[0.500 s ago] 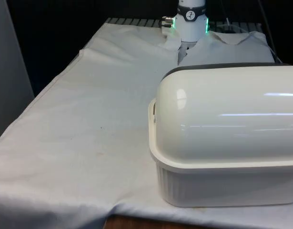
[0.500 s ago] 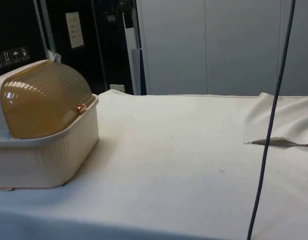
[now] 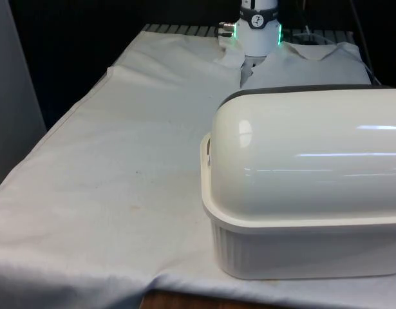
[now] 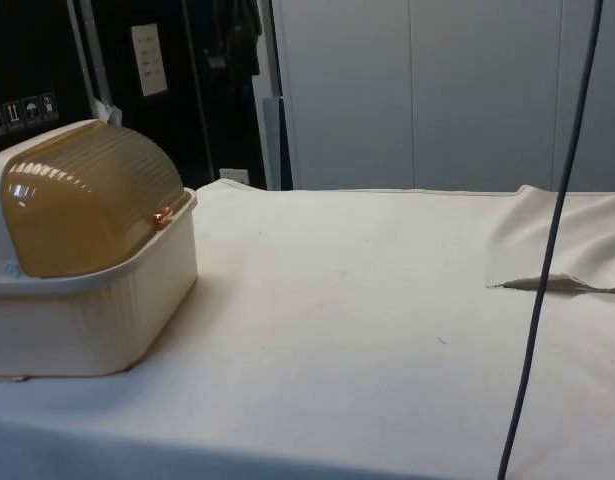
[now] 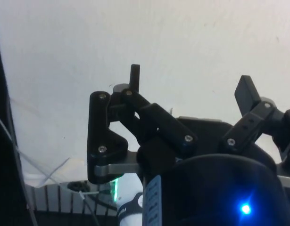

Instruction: Open the lid, then close it.

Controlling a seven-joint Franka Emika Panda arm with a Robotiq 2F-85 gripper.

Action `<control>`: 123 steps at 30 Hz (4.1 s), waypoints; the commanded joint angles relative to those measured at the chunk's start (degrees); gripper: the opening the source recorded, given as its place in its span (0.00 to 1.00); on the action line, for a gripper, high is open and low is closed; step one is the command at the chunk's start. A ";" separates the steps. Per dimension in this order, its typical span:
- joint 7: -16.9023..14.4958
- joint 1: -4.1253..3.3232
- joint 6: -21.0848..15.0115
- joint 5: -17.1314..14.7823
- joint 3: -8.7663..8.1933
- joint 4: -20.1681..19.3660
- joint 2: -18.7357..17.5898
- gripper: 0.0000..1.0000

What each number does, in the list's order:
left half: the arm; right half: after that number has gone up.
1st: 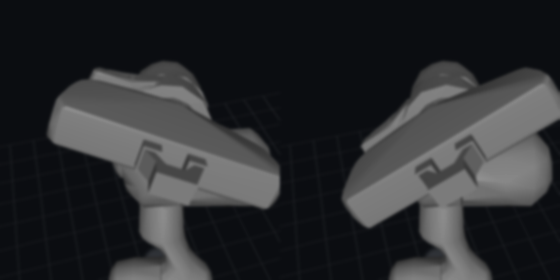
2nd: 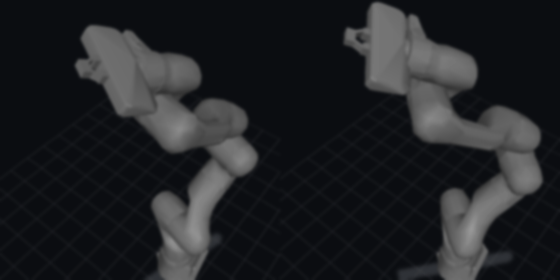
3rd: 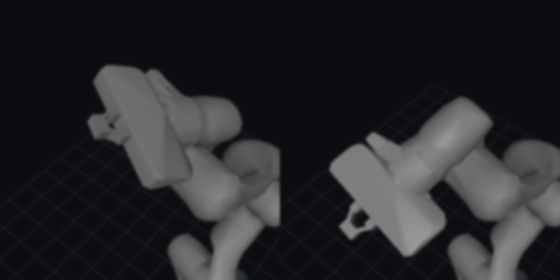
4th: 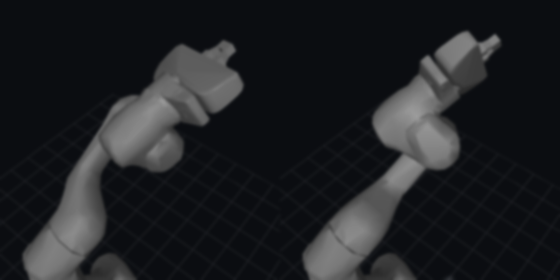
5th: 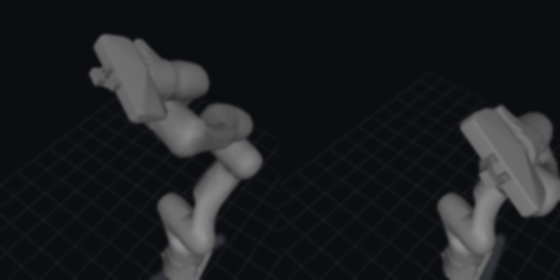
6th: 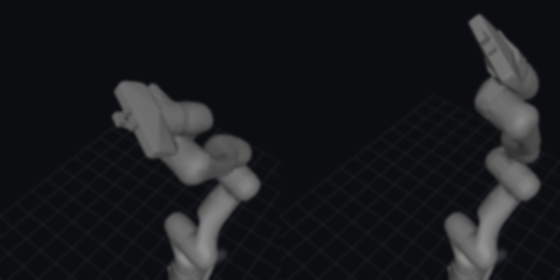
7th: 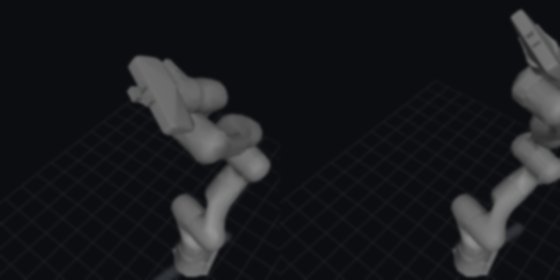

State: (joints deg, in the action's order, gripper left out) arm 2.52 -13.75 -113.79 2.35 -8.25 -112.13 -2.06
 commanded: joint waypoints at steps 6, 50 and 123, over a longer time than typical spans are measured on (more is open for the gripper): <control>1.43 -0.23 -3.09 1.15 1.09 -1.43 -0.17 1.00; 0.29 -0.17 -26.99 1.20 4.01 -10.14 -4.93 1.00; -9.57 1.89 -42.11 -8.02 2.64 -7.45 -16.73 1.00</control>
State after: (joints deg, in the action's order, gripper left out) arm -6.02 -12.43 -155.39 -4.47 -6.53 -119.52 -18.79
